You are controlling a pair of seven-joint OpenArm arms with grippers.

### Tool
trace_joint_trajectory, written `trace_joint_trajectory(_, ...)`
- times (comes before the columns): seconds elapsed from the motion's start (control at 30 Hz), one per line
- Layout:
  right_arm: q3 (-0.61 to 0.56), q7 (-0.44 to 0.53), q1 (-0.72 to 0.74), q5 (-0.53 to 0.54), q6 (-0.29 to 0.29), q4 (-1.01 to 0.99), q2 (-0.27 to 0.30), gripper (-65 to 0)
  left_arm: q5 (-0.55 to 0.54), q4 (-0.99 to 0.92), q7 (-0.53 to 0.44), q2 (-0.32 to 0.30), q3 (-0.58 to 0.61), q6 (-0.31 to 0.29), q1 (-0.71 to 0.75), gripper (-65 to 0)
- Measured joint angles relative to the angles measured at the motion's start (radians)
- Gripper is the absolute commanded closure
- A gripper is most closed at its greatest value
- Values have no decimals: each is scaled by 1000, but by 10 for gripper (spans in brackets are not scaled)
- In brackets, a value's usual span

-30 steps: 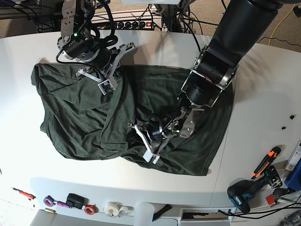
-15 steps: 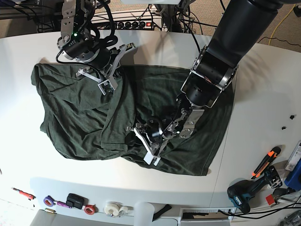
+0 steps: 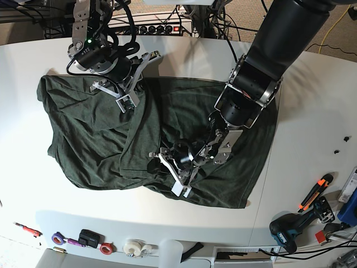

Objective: Layout the t-shirt on the table in an organized manner, then fold the t-shirt properly
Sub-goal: 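Lift both grippers off the shirt and move them toward its corners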

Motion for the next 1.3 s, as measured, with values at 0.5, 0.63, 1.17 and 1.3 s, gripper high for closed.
trace_joint_trajectory(0.5, 0, 5, 0, 0, 0, 0, 0, 0, 36, 0, 40, 19, 0, 5, 13, -219)
trace_joint_trajectory(0.63, 0, 8, 0, 1, 0, 0, 0, 0, 29, 0, 39, 19, 0, 8, 13, -189)
trace_joint_trajectory(1.17, 0, 26, 29, 0, 0, 0, 0, 0, 33, 4, -66, 19, -21, -191, 11, 0)
trace_joint_trajectory(1.3, 0, 40, 81, 0, 0, 0, 3, 0, 8, 32, -31, -16, -141, -217, 7, 0)
